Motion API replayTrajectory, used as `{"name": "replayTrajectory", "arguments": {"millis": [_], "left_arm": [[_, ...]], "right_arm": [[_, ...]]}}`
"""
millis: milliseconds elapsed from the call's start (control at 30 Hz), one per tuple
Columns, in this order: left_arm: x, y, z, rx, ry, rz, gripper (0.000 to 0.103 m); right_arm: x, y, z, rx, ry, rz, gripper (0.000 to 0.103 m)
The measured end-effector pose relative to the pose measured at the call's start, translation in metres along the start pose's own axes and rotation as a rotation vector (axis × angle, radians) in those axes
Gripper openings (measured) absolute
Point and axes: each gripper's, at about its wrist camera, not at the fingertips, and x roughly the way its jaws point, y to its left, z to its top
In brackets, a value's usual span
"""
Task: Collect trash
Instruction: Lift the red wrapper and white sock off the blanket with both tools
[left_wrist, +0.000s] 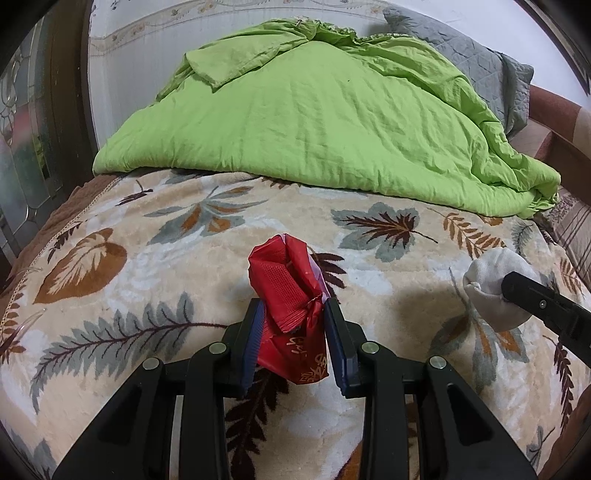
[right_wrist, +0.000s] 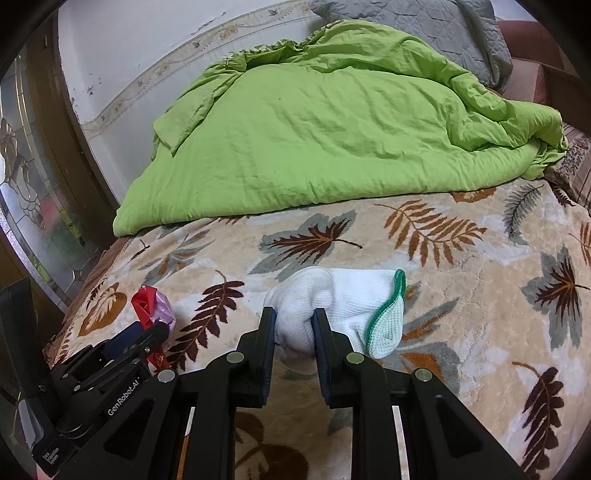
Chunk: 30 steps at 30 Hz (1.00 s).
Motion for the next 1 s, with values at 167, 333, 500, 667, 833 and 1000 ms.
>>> {"name": "replayTrajectory", "arguments": {"millis": [167, 333, 500, 667, 833, 1000], "left_arm": [[-0.007, -0.006, -0.002, 0.009, -0.013, -0.004, 0.032], [-0.019, -0.011, -0.007, 0.01, -0.026, -0.009, 0.032], [-0.034, -0.017, -0.013, 0.024, -0.046, -0.011, 0.032], [-0.049, -0.018, -0.025, 0.031, -0.049, -0.016, 0.032], [-0.058, -0.019, -0.04, 0.04, -0.033, -0.002, 0.033], [-0.07, -0.016, -0.055, 0.034, -0.026, 0.007, 0.033]], "right_arm": [[-0.009, 0.004, -0.001, 0.002, -0.018, 0.005, 0.022], [-0.025, 0.004, -0.004, -0.002, -0.044, -0.009, 0.022], [-0.044, -0.002, -0.017, -0.003, -0.056, -0.032, 0.022], [-0.057, -0.007, -0.029, 0.006, -0.054, -0.041, 0.022], [-0.07, -0.005, -0.038, 0.0, -0.057, -0.032, 0.022], [-0.08, 0.0, -0.046, -0.01, -0.061, -0.021, 0.022]]}}
